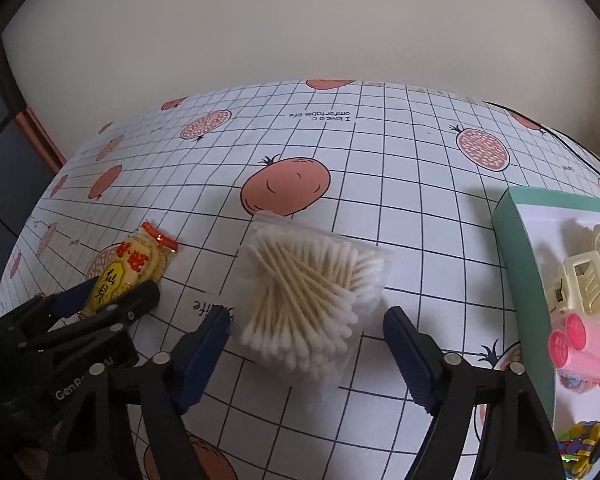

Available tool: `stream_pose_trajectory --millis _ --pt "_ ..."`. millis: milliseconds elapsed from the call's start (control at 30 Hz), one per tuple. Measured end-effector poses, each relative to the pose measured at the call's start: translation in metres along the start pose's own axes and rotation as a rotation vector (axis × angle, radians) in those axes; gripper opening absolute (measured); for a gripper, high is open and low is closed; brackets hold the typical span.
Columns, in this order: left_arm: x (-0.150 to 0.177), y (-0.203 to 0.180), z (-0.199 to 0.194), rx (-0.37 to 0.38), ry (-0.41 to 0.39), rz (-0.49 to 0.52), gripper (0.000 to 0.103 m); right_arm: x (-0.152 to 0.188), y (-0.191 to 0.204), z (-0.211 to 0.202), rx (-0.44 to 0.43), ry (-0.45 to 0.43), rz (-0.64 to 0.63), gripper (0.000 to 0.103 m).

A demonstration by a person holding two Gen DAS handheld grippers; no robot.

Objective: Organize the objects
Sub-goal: 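Grasp yellow snack bag with left tool while right tool grasps cotton swab pack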

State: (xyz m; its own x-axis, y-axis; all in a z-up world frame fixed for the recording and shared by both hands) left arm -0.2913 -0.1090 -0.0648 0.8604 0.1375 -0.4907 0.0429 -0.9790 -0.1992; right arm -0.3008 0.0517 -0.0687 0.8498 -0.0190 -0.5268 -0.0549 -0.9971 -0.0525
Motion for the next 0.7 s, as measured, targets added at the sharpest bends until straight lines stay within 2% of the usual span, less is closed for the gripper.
stream_pose_trajectory --millis 233,533,700 --pt "-0.0013 0.0000 -0.0008 -0.002 -0.008 -0.001 0.049 0.0010 0.0047 -0.0006 0.020 -0.010 -0.031 0.060" --pt "-0.0025 0.0006 -0.0009 -0.001 -0.017 0.000 0.039 0.0014 0.0052 -0.0007 0.033 -0.016 -0.045 0.049" --pt "-0.0032 0.0010 -0.0009 0.001 -0.024 -0.004 0.038 0.0018 0.0050 -0.0017 0.030 -0.018 -0.051 0.046"
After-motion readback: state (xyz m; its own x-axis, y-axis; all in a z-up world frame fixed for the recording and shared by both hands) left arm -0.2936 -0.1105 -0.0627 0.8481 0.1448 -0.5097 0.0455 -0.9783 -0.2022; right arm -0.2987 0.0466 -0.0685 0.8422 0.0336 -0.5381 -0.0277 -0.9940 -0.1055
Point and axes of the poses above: each gripper's, at about its wrist camera, not at the fingertips, and z roughly the way its jaws point, y to its left, x to its underside, the point moved 8 cm from there along z, roughly the way its jaws point, and after that the axes turned 12 degrees about x, right-handed, at the moved point
